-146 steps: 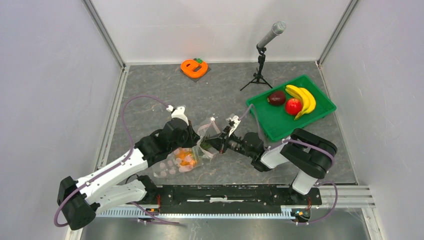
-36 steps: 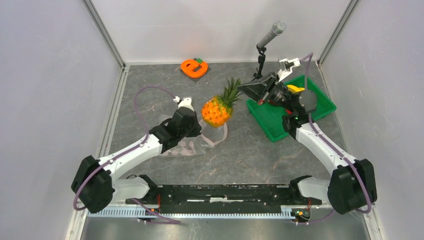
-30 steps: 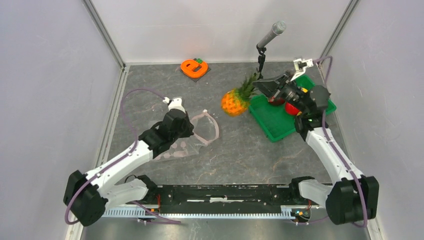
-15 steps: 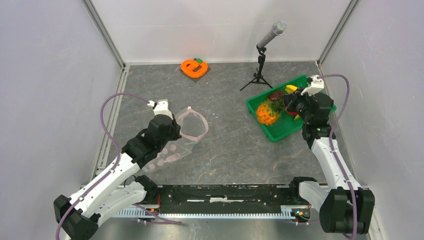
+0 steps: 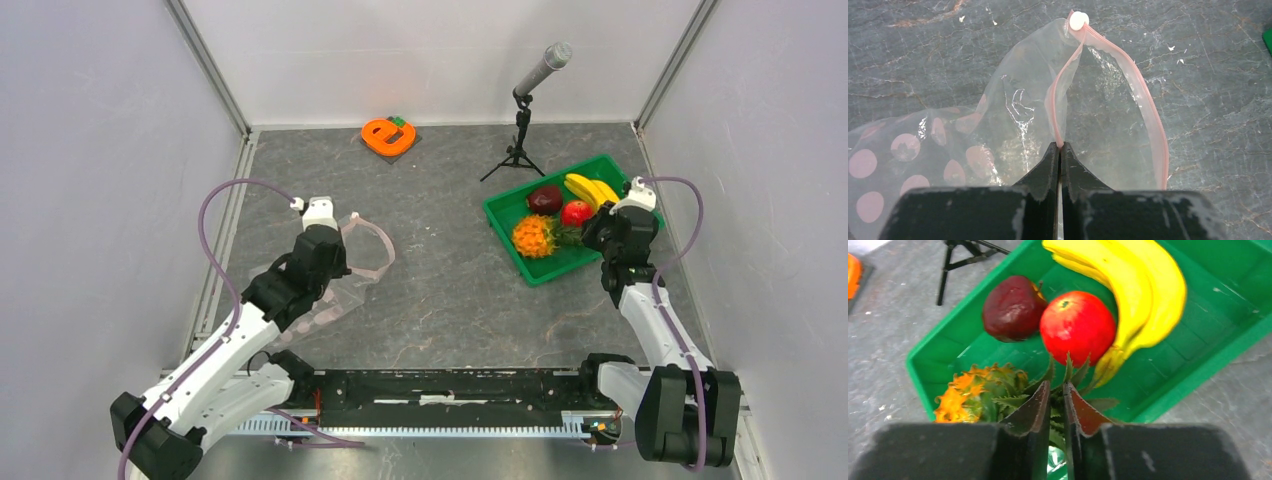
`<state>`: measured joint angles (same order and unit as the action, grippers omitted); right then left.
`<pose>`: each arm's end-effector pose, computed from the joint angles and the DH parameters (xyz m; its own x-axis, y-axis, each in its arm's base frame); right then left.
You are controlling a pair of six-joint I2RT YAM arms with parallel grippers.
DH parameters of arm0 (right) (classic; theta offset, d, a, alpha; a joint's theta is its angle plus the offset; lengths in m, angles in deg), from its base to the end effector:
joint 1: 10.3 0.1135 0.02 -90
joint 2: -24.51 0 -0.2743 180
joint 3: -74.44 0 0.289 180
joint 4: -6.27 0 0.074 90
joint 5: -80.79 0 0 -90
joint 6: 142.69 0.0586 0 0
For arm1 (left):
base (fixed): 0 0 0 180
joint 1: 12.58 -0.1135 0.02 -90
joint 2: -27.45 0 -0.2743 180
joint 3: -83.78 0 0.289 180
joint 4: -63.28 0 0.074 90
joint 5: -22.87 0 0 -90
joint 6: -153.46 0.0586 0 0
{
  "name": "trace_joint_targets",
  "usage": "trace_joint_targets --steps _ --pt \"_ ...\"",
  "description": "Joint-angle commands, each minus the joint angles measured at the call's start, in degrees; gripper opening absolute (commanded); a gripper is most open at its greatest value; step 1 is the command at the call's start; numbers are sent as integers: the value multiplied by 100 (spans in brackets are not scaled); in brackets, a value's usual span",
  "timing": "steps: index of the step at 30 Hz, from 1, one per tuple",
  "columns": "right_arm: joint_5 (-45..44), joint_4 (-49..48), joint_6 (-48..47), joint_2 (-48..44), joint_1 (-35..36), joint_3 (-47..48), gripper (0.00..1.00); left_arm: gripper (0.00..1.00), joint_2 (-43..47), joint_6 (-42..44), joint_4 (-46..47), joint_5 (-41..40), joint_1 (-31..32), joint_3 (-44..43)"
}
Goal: Open the zip-top bag and remove the fake food
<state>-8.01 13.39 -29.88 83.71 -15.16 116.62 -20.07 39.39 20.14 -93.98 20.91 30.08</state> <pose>0.2760 -0.0222 0.2103 -0.3502 0.4188 -0.8379 0.2185 0.9063 0.3617 0.2006 -0.1010 0.2710 -0.5359 -0.0818 -0.8403 -0.0298 0.9965 -0.0779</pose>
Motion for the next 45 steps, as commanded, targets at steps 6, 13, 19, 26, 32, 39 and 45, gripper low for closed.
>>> trace_joint_targets --steps 6,13,19,26,32,39,45 --pt "-748 785 -66 -157 -50 394 64 2 -90 456 239 -32 -32 -197" --pt "-1258 1558 -481 -416 -1 1203 98 2 -172 604 309 47 -45 -236" --pt "-2095 2253 -1046 -798 350 2114 98 2 -366 795 405 320 -45 -322" --pt "-3912 1715 -2166 -2156 1408 2251 98 5 -738 1087 761 1109 -36 -554" --pt "-4177 685 -2810 -3545 1760 1329 98 38 -881 940 760 1199 -36 -714" --pt "-4056 1442 -2782 -4149 1871 1204 98 89 -132 645 313 1118 -36 -872" --pt "-3895 1771 -2808 -4580 1917 1173 98 100 898 439 -564 817 -36 -1285"
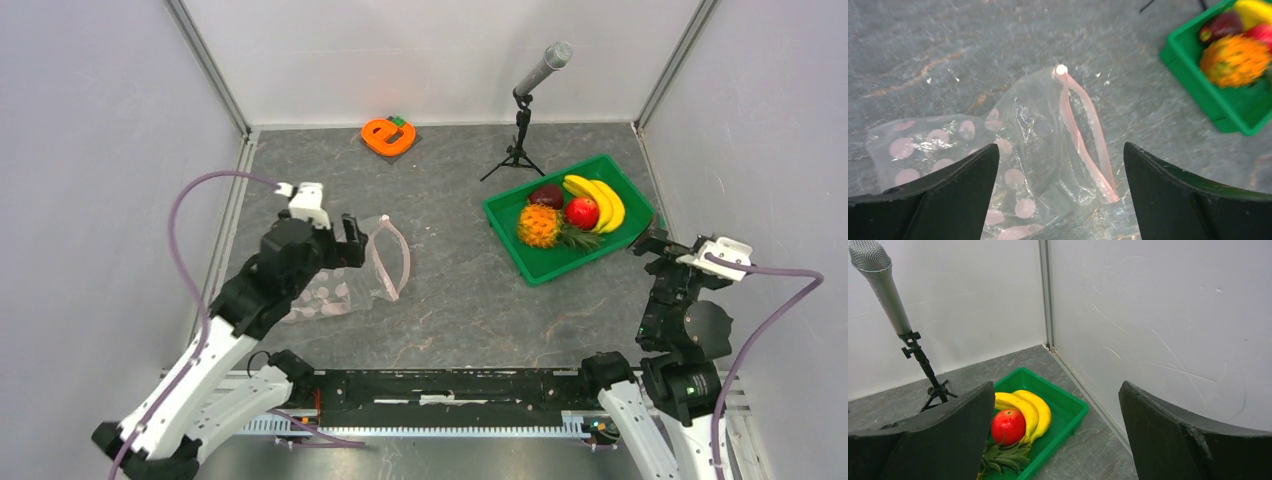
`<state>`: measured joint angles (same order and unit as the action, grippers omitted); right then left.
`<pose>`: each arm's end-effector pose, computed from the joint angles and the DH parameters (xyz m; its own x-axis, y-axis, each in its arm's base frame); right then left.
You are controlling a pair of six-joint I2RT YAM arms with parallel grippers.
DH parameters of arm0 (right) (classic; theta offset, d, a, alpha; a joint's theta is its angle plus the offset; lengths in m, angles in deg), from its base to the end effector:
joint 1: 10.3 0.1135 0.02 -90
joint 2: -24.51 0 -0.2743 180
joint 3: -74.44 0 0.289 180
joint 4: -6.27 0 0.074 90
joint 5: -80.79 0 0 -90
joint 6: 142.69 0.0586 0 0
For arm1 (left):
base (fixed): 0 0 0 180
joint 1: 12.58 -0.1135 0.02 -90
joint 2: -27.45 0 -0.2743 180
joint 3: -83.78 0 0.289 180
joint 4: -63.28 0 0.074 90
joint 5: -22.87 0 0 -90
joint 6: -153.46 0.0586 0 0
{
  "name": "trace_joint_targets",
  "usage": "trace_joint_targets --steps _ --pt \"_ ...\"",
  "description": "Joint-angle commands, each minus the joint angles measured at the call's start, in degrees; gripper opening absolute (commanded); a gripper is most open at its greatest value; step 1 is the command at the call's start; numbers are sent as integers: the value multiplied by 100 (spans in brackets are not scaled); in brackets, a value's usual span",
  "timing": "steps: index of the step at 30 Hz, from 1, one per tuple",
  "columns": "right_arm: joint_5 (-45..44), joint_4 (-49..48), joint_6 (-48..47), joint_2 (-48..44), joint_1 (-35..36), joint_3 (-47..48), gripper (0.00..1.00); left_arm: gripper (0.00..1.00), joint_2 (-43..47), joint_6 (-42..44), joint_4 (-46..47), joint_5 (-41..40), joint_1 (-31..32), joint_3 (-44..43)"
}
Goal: Open the zip-top bag and remove the fake food
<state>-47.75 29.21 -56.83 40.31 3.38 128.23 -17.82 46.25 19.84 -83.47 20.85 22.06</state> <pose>0.1054 -0.0119 0.3972 0.2228 -0.0039 -0.9749 0.4168 0.9044 0.0916 0.1928 -0.1075 0.3311 -0.4563 -0.0390 -0.8890 0.1931 0.9709 -0.1417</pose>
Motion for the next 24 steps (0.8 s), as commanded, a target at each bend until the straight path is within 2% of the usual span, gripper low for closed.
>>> trace_joint_targets --steps 1,13,22,24 --pt "72 235 -109 -299 72 12 98 100 878 -283 -695 -306 -30 -564" --pt "66 661 -195 -980 216 -294 98 100 3252 -342 -2137 -1308 -34 -972" --pt "154 504 -394 -1343 261 -923 98 100 4830 -399 -2417 -2030 -28 -635" --pt "154 463 -412 -1362 272 -983 98 100 4900 -513 -2587 -2185 -30 -680"
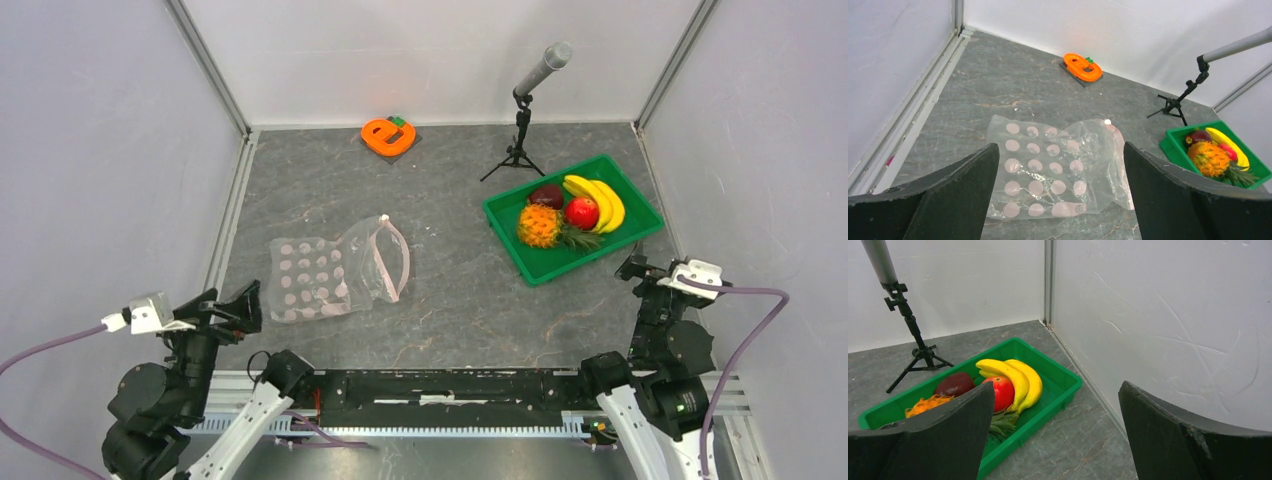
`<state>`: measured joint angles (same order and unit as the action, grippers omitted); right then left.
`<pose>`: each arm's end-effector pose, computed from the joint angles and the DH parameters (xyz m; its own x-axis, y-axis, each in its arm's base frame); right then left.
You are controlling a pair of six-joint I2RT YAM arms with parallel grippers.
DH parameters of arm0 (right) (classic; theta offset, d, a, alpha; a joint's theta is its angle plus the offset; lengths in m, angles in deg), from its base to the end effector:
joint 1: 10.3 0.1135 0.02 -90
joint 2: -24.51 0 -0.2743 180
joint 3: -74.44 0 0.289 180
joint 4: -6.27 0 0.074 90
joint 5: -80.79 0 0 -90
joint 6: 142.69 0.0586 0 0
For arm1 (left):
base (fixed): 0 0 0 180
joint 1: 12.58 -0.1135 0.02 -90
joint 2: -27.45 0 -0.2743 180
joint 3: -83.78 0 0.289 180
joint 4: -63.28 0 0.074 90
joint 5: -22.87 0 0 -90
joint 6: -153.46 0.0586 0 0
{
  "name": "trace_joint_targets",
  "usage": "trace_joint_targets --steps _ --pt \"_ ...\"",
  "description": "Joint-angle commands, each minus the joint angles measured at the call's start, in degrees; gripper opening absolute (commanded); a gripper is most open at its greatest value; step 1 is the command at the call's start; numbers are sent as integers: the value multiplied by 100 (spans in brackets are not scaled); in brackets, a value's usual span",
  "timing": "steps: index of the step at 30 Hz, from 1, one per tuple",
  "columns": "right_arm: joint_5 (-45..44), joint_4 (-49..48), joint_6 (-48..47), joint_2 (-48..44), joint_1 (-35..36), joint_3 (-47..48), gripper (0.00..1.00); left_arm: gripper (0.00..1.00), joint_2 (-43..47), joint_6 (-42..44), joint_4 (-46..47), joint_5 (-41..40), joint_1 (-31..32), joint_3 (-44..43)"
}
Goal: Open the zip-top bag and remove the fake food
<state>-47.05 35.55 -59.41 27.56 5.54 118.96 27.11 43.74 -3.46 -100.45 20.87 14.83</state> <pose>0.0870 -0.0127 0.3449 0.1595 -0.0508 -0.9859 0.3826 0.9238 0.0143 -0.0039 0.0412 0.3882 0.0248 -0.3543 -0.9348 0.0116 0.9351 -0.3541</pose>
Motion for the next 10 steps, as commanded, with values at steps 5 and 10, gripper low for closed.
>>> trace_joint_targets --steps 5,10 --pt "100 -325 -172 -118 86 -214 98 100 417 -284 -240 -621 -32 79" --pt "79 -435 -137 -198 86 -399 98 100 421 -243 -108 -684 -27 248"
